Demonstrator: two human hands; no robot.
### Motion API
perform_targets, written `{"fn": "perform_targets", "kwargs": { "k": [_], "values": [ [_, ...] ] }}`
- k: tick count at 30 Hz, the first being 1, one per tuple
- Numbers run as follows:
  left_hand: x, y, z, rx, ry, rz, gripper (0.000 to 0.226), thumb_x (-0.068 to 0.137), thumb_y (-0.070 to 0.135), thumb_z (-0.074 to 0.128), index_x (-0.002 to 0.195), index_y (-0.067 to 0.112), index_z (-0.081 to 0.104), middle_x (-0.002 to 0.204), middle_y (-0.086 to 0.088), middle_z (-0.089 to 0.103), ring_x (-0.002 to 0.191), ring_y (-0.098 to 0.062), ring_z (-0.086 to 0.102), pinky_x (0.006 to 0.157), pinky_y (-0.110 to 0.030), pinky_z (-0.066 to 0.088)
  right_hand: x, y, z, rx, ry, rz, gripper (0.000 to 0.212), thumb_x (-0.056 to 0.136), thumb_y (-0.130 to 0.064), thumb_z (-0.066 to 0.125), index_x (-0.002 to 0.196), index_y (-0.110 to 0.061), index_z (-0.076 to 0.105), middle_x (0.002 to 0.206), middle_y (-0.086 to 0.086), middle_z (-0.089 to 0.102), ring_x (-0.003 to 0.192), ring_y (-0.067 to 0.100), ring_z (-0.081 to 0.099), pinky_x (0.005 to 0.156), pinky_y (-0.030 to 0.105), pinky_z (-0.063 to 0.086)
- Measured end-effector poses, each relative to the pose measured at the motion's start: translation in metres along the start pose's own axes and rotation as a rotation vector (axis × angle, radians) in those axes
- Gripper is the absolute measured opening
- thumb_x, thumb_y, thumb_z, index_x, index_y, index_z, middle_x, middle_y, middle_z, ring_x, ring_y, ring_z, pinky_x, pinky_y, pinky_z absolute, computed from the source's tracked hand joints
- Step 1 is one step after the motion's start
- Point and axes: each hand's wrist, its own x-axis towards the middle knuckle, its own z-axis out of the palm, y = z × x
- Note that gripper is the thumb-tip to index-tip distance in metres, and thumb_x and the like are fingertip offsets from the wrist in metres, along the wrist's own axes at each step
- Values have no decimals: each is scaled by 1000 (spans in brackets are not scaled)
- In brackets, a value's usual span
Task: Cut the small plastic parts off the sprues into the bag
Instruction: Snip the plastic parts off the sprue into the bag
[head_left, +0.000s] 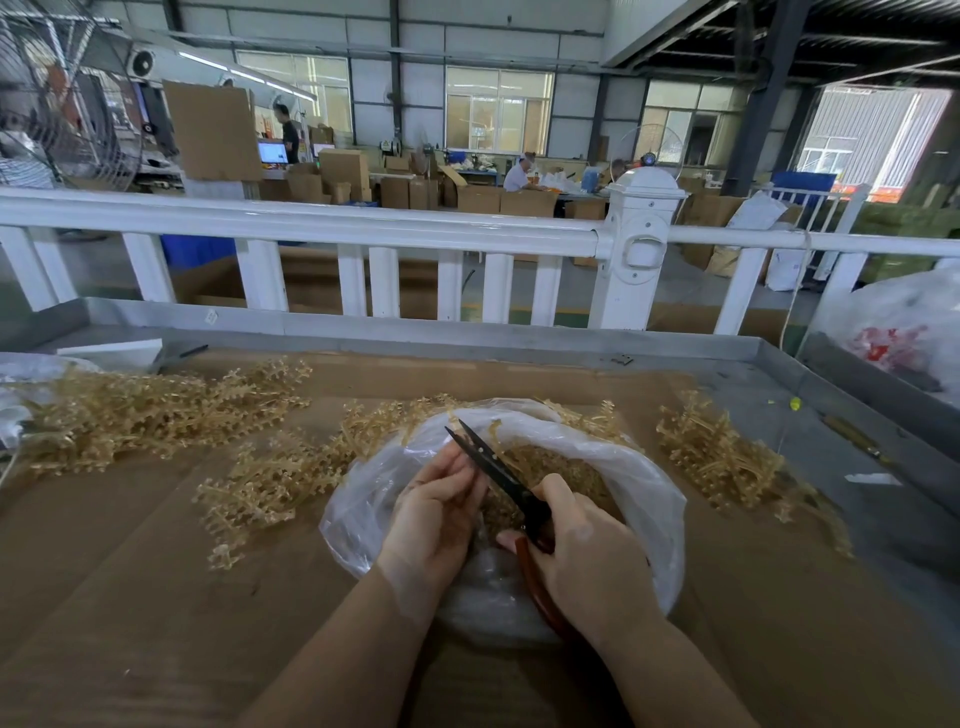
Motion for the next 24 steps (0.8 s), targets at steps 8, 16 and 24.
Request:
{"fn": "perform_targets", "kwargs": {
  "k": [8,16,24],
  "values": [
    [-1,-3,2,60,20,47,28,88,-16,44,102,-1,63,87,-11,71,73,-16,72,62,-22,58,-2,3,0,-2,14,5,46,83,-62,54,112,-27,52,90,-10,63,82,5,59,68,16,48],
    [-3,-5,8,101,74,61,23,89,-13,47,95,4,62,87,-10,66,72,-15,68,59,-19,57,-2,3,-1,24,28,15,46,82,-62,56,109,-25,54,87,-10,62,81,7,59,65,18,46],
    [-1,-7,5,99,76,96,29,88,-17,45,69,6,48,79,-12,55,74,-19,57,54,-20,56,-4,1,1,2,56,10,41,80,-55,64,106,-23,58,85,-9,64,78,9,61,64,23,52]
  ]
}}
